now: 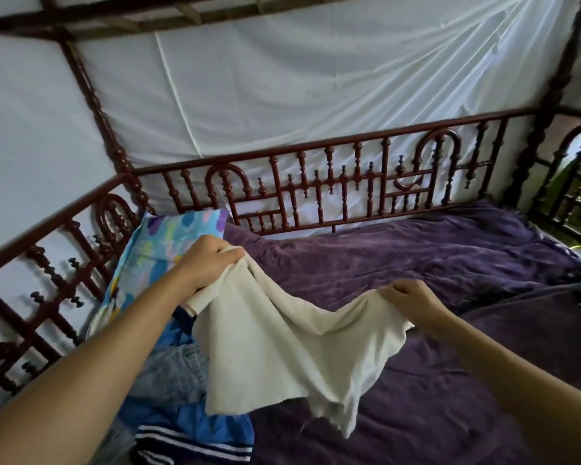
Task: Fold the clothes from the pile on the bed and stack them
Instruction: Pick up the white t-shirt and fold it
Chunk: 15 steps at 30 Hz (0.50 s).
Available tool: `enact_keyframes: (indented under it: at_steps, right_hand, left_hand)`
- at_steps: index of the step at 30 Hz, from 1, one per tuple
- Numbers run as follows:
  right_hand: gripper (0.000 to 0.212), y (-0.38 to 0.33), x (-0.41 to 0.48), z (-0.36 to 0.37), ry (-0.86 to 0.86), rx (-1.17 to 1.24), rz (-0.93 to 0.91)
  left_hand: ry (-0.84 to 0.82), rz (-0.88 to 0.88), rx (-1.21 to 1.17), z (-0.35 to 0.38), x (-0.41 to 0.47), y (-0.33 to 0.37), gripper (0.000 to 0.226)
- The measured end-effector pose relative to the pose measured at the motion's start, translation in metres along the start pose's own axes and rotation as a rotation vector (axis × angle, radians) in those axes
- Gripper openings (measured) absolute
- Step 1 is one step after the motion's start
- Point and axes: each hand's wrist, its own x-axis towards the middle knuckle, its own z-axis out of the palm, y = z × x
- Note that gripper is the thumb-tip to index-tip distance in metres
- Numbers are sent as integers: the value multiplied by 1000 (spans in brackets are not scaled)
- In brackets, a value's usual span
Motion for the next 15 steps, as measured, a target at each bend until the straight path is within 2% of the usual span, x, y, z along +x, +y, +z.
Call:
enact_keyframes:
  at_steps: [2, 4, 6, 9, 13, 15]
  right_hand:
    - [35, -38, -5, -3, -52, 165, -22]
    - [28, -72, -6, -1, -98, 407, 40]
    - [26, -102, -3, 3, -115, 565, 147]
    - [22, -135, 0, 21, -145, 654, 291]
    - [16, -160, 2, 46, -186, 763, 388]
    - [13, -169, 4, 49, -173, 813, 387]
  left_hand:
    - [51, -35, 157, -1, 3, -32, 45]
    - [62, -95, 277, 4, 0, -57, 30]
    - [6, -95, 265, 16, -9, -66, 21]
    - [-257, 17, 61, 40, -33, -55, 22]
    - [-594, 122, -106, 74, -73, -29, 49]
    - [-678, 131, -205, 89, -88, -22, 59]
